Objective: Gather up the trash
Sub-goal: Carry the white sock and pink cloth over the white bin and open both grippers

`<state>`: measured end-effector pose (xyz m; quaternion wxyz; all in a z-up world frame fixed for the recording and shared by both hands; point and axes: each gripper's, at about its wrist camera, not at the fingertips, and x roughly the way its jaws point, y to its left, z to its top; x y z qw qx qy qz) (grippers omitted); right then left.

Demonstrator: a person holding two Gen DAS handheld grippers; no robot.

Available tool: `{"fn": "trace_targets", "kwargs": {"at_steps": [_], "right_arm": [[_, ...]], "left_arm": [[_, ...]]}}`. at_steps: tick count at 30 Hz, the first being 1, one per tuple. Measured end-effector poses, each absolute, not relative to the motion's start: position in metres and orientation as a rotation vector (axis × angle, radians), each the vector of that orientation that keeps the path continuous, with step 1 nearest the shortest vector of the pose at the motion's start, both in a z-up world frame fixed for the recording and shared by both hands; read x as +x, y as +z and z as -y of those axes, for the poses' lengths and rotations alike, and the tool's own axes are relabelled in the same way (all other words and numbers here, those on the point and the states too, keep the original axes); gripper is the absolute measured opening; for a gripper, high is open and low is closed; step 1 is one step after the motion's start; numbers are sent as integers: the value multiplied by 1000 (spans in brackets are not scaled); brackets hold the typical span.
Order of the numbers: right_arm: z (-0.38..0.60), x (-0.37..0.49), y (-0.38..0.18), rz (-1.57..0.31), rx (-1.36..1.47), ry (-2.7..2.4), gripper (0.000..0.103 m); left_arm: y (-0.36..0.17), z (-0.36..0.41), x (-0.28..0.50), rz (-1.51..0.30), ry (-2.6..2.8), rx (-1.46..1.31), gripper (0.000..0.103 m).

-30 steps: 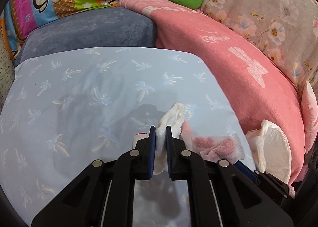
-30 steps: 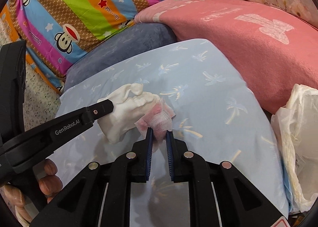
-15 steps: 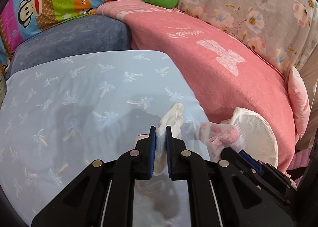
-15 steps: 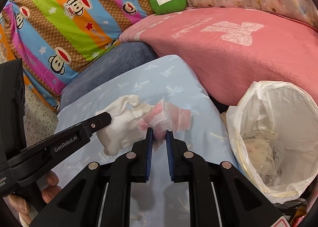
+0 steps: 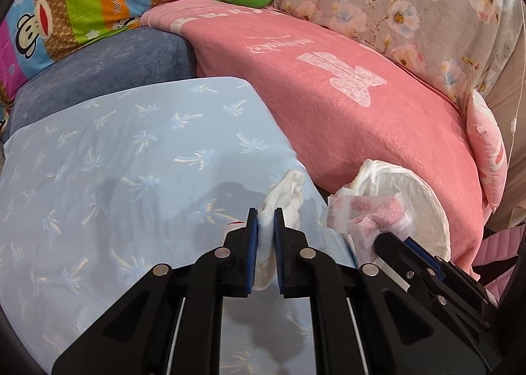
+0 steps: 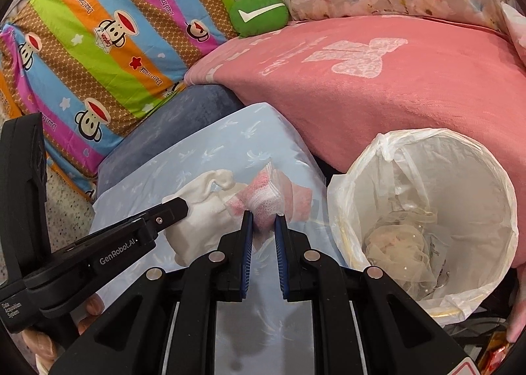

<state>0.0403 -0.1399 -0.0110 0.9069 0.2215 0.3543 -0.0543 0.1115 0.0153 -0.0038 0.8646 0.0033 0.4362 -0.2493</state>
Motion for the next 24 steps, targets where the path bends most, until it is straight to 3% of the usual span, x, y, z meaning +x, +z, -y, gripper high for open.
{"fn": "trace_targets", "kwargs": {"at_steps": [24], "right_arm": [[221,-21,1,-649,528,-249,13]], "left_arm": [[11,67,73,-899,-658,107,10]]}}
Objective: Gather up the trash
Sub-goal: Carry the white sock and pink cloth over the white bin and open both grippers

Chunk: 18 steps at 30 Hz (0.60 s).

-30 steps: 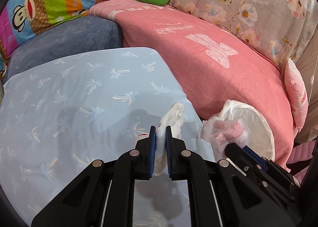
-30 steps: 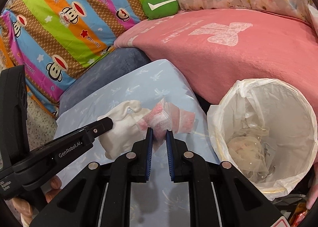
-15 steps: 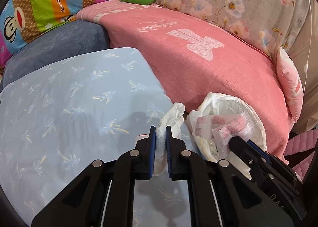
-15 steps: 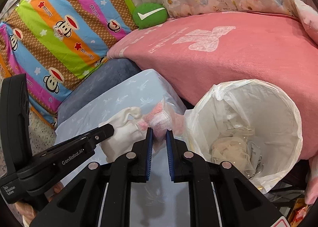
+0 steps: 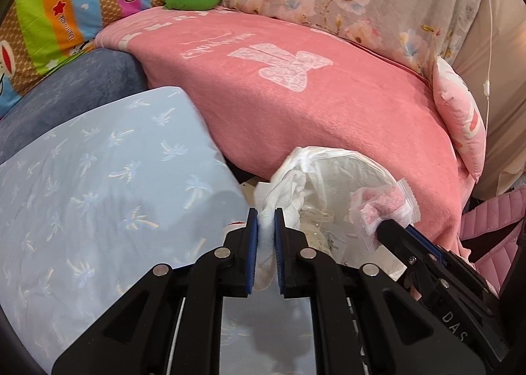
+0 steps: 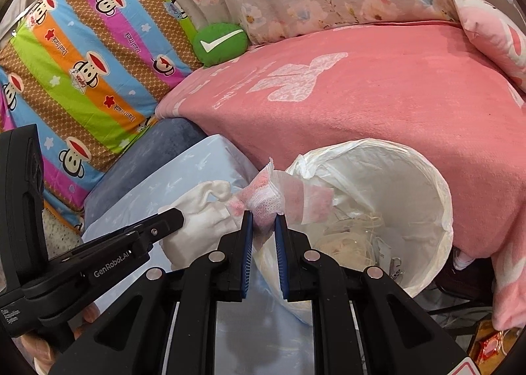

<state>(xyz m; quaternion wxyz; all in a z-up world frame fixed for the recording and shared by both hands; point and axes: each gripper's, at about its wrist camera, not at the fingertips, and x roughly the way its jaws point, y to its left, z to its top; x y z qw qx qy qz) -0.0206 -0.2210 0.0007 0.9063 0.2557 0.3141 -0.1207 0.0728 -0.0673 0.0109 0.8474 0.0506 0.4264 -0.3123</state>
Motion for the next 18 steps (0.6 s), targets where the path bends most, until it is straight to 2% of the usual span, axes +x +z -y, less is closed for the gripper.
{"fn": "trace_targets", "kwargs": {"at_steps": [14,16,18], "right_arm": [[261,-44,0,-626,561,-325,13],[264,-47,0,-624,563,-330,13],[267,-48,-1,-621,567,-335,13]], "left_arm": [[11,120,57,-908,-731,177,12],[11,123,56,-903,-725,182,17],[12,125,55,-894,-716,184,31]]}}
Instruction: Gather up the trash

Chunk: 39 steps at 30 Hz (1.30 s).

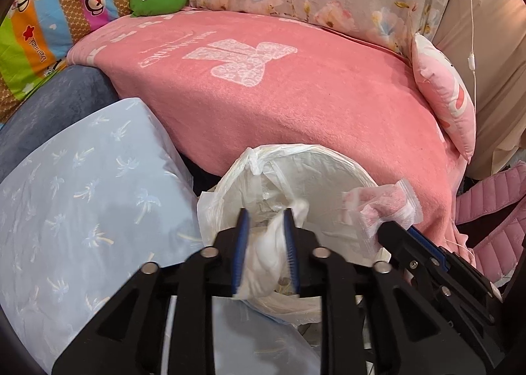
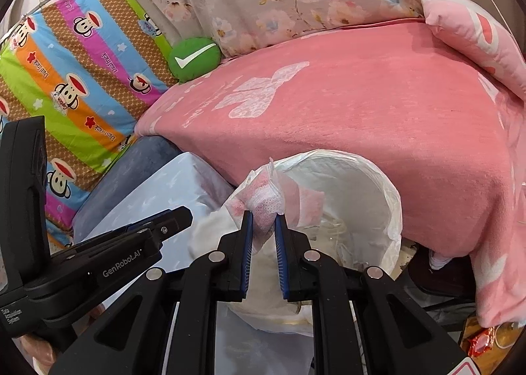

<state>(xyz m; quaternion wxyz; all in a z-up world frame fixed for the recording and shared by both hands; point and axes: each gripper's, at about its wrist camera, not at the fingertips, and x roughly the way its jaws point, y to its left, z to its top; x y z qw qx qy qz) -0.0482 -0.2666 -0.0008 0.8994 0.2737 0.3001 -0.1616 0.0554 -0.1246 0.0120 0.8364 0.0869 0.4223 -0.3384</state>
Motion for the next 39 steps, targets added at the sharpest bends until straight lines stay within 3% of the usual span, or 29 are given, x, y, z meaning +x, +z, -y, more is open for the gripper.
{"fn": "trace_targets", "kwargs": {"at_steps": [3,6,27,34,39], "right_arm": [[269,-49,-1,-619,568,-338,13],[269,-48,-1,-619,566,-339,13],[259,-33,2,-631,531,-333,17],[251,-32,1,-660,492,-334,21],[244,-34,1,-676,452,-337,30]], "left_arm": [[15,123,54,-869,-700,181,52],[17,121,53,-847,-687,184,59],[11,96,62,-850,-630,141,72],[8,88,62,-847,-610,137,74],[5,80,60,-849,-595,136,75]]}}
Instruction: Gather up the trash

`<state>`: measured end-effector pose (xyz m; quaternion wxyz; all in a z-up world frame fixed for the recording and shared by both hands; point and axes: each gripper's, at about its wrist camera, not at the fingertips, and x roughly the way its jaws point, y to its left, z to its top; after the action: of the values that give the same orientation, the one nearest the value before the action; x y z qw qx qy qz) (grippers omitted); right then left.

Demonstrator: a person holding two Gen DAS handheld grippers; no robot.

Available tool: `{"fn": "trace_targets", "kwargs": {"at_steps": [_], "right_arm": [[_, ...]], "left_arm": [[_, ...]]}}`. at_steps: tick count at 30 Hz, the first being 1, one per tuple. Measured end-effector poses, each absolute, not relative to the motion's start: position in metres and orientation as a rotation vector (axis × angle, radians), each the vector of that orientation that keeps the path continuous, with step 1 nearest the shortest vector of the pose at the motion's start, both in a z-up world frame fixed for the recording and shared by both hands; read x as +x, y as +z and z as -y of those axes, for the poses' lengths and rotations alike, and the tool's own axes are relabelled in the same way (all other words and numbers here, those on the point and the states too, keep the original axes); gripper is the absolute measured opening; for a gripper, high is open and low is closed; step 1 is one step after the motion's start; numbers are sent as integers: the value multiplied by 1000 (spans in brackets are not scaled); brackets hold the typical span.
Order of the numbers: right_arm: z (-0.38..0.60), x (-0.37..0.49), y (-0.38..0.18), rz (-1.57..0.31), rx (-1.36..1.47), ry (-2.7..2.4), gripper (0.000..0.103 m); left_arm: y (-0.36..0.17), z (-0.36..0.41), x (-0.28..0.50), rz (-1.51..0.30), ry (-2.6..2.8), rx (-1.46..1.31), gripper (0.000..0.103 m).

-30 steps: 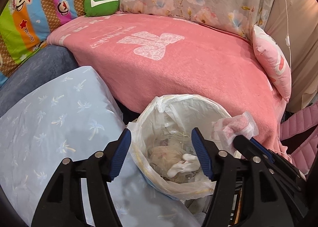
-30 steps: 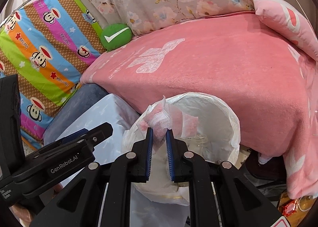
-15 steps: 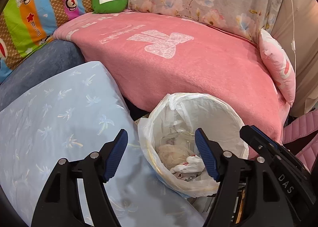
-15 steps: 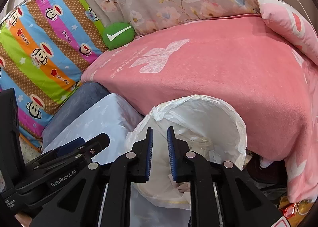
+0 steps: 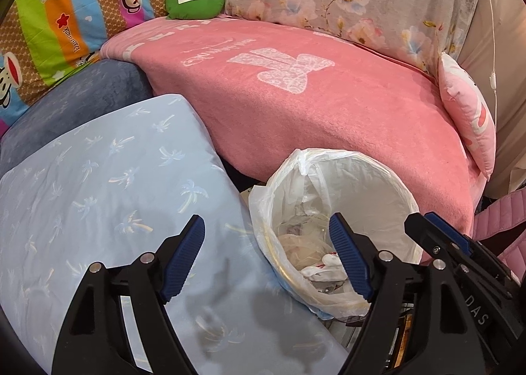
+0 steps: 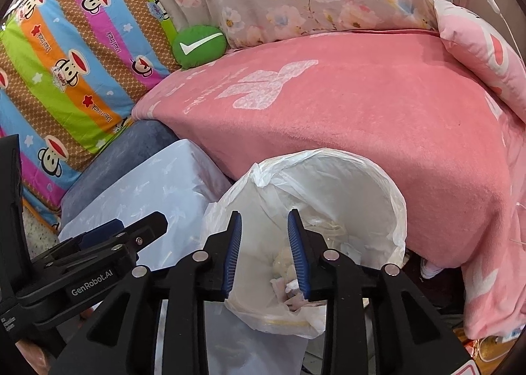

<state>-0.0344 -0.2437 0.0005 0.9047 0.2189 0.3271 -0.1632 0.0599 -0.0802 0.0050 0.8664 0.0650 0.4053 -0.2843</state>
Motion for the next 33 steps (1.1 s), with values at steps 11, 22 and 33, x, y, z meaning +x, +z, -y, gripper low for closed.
{"fn": "trace_targets", "kwargs": {"at_steps": [11,22,33], "right_arm": [[230,-45,-1,-702,363,-355,45],[222,-60,-1,-715,289,-392,56],[221,-70,-2,-725,242,-428,72]], "left_arm": [[5,68,47,-818,-546,159,87],[3,62,36,-812,-519,185,91],[-1,59,29,-821,-490,191,93]]}}
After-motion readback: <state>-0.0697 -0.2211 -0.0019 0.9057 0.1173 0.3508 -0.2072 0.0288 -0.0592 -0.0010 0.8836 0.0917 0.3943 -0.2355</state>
